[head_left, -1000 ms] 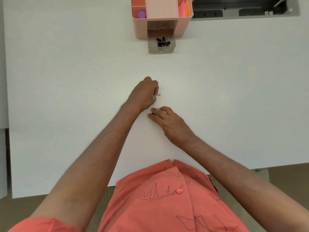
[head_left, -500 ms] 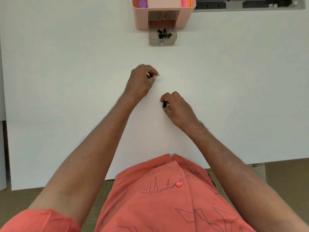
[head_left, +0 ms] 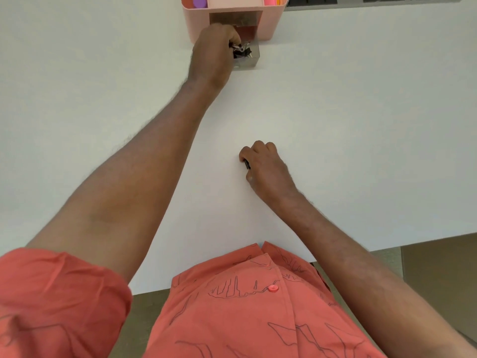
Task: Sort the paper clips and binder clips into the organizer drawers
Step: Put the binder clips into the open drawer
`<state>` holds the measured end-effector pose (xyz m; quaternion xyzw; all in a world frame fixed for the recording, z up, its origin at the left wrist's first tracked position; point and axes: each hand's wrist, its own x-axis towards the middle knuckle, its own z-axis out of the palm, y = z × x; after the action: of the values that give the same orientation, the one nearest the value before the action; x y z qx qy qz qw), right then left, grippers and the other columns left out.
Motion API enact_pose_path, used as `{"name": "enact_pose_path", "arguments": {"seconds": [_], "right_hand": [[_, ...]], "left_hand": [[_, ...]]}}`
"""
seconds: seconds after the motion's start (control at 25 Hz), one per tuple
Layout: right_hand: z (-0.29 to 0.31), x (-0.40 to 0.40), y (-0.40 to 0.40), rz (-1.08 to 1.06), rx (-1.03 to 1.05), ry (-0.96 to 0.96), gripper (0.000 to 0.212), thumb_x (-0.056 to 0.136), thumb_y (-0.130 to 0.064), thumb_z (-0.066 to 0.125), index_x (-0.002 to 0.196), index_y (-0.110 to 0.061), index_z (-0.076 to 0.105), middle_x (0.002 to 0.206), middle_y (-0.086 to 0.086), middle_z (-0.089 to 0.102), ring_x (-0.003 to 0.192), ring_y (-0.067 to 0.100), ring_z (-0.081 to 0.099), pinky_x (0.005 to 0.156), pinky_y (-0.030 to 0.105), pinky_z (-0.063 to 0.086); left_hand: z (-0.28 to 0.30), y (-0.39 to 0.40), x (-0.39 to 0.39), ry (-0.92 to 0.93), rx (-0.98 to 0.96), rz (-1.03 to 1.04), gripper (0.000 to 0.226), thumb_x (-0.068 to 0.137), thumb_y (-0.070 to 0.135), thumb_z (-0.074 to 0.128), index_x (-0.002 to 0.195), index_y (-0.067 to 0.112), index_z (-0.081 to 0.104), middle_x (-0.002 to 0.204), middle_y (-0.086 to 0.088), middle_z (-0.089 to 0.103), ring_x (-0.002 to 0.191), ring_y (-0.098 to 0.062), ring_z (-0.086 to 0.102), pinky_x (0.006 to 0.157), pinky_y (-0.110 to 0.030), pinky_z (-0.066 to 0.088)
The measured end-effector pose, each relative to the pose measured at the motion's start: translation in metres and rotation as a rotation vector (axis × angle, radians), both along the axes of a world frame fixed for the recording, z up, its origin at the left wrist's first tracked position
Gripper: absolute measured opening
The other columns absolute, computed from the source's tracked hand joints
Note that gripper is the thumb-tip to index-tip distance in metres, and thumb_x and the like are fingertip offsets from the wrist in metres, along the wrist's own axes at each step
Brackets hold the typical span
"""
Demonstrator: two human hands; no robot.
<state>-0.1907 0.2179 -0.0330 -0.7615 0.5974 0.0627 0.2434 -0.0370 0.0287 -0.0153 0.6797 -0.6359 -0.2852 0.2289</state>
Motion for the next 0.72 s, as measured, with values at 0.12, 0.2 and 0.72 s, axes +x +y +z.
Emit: {"name": "enact_pose_path", "arguments": {"seconds": [0.12, 0.2, 0.72], "right_hand": [[-0.003, -0.003, -0.007, -0.019, -0.021, -0.036, 0.047, 0.08, 0.011, 0.048, 0.115, -0.016, 0.061, 0.107, 0.0, 0.054, 0.102, 0.023, 0.044, 0.053, 0.032, 0.041], [-0.001, -0.007, -0.014, -0.055, -0.012, -0.082, 0.048, 0.08, 0.012, 0.046, 0.116, -0.016, 0.063, 0.107, 0.0, 0.057, 0.103, 0.023, 0.046, 0.062, 0.038, 0.05], [0.045, 0.025, -0.201, -0.165, -0.273, -0.465, 0.042, 0.085, 0.008, 0.052, 0.115, -0.016, 0.068, 0.115, -0.004, 0.068, 0.106, 0.009, 0.062, 0.089, 0.018, 0.053]], "left_hand": [[-0.004, -0.004, 0.001, 0.019, 0.036, 0.001, 0.025, 0.092, 0.006, 0.047, 0.086, 0.029, 0.056, 0.094, 0.01, 0.056, 0.085, -0.005, 0.046, 0.067, -0.016, 0.038], [-0.002, -0.004, 0.002, 0.042, 0.04, -0.011, 0.023, 0.089, 0.006, 0.046, 0.084, 0.028, 0.051, 0.088, 0.008, 0.053, 0.08, -0.006, 0.044, 0.066, -0.021, 0.036], [0.006, -0.015, 0.031, 0.719, -0.06, 0.665, 0.032, 0.09, 0.016, 0.07, 0.078, 0.017, 0.04, 0.074, -0.003, 0.041, 0.069, -0.019, 0.034, 0.063, -0.031, 0.039]]}}
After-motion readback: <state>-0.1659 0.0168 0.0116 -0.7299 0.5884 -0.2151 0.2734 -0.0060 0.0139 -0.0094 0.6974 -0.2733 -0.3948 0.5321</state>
